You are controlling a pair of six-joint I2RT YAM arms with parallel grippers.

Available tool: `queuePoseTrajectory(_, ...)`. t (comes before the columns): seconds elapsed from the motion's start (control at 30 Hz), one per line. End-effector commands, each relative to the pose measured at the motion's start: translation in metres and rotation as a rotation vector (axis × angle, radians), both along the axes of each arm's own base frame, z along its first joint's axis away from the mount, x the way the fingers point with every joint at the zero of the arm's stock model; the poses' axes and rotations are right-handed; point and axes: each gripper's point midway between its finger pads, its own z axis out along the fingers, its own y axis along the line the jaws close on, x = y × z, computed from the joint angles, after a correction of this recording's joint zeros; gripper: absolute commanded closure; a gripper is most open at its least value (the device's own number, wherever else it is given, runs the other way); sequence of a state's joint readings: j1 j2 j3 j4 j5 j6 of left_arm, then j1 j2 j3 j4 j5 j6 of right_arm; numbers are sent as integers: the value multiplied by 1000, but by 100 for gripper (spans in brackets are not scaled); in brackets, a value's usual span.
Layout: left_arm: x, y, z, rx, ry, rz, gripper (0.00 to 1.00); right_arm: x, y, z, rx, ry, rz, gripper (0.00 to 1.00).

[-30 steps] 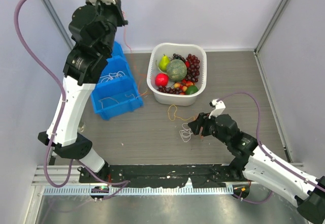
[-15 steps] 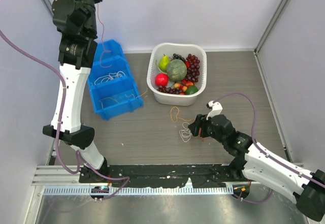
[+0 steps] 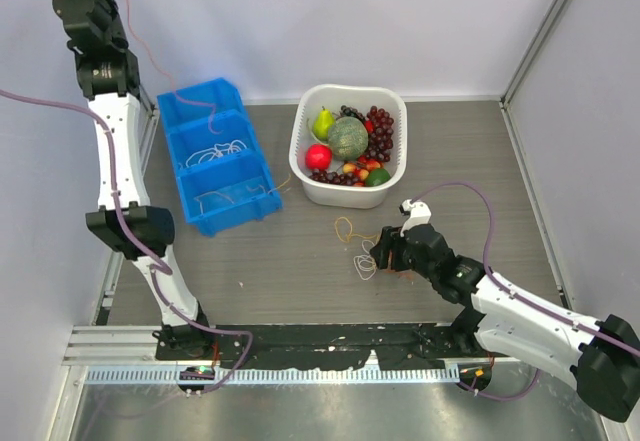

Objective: Untangle the cables

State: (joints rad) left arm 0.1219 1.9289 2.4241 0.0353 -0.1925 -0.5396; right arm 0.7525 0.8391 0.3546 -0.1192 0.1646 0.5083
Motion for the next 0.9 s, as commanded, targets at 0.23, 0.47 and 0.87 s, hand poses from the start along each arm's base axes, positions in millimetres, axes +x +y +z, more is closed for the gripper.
queuePoseTrajectory(0.23,47,3,-19,-83,-80,-163,100,15,-3,15,17,-72,-54,37)
queuePoseTrajectory(0.47,71,-1,-50,-96,-15,-212,100,16,-5,15,17,-73,-64,37)
queuePoseTrajectory(0.87,12,-12,36,-24,-247,-252,100,16,-4,15,20,-72,-60,37)
